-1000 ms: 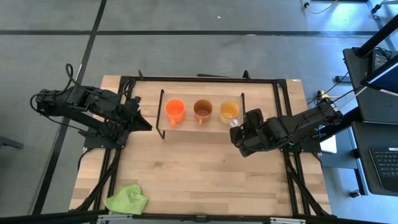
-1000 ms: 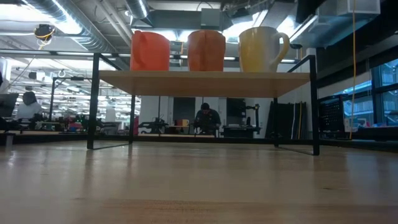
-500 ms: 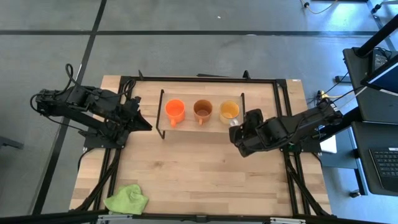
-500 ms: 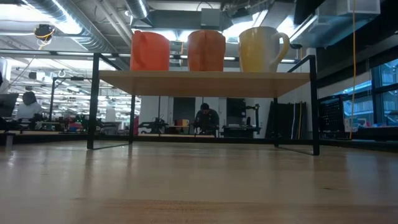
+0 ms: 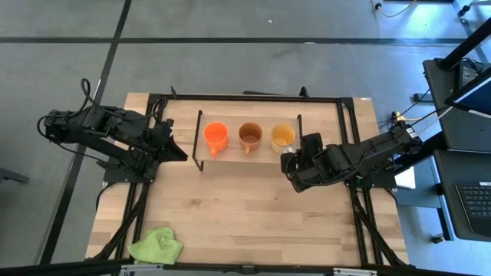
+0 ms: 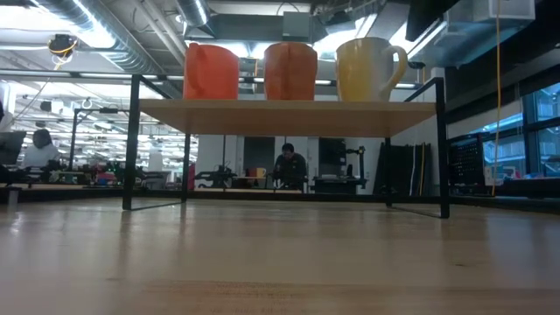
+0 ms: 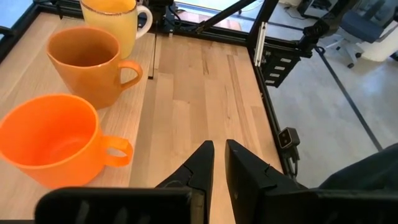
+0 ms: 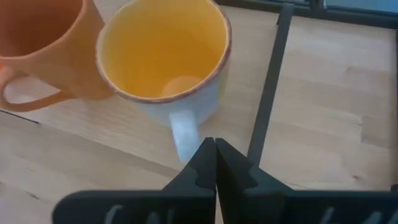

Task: Stack small to large cups/mugs on shelf
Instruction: Put the yellow cup on the shelf

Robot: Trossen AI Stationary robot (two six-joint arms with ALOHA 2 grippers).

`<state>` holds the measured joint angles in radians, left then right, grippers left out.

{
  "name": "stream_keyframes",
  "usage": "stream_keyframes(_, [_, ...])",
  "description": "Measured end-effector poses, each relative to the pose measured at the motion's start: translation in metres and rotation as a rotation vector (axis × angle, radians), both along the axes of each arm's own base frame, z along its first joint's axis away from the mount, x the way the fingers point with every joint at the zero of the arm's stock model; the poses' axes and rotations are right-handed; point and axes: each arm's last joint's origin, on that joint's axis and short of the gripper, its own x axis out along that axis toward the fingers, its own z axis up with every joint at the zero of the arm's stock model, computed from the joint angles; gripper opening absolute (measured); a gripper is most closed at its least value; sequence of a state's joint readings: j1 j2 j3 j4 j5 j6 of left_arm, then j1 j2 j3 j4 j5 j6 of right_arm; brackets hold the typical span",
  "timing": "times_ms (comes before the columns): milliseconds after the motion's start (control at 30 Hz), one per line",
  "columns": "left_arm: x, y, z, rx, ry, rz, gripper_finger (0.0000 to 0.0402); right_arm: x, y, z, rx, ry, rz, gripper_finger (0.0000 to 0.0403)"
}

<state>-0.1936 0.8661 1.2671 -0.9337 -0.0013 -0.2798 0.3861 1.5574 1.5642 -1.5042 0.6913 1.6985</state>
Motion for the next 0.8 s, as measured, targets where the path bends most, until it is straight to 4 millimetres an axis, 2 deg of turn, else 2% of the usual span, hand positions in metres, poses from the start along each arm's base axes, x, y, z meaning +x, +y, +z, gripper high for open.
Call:
stream_keyframes(167, [0.000,0.000,0.000,-0.004,0.000,0.002,0.0034,0.002,-0.002,-0.003,0.003,0.021,-0.009,0.0000])
stream_keyframes(400, [0.000,0.000,0.000,-0.005,-0.002,0.002,0.0034,0.001,-0.002,-0.021,0.013,0.075,-0.011,0.0000])
stream_keyframes(800, [0.000,0.000,0.001,-0.006,-0.008,0.002,0.0034,0.004,-0.001,-0.033,-0.015,0.048,-0.007,0.0000])
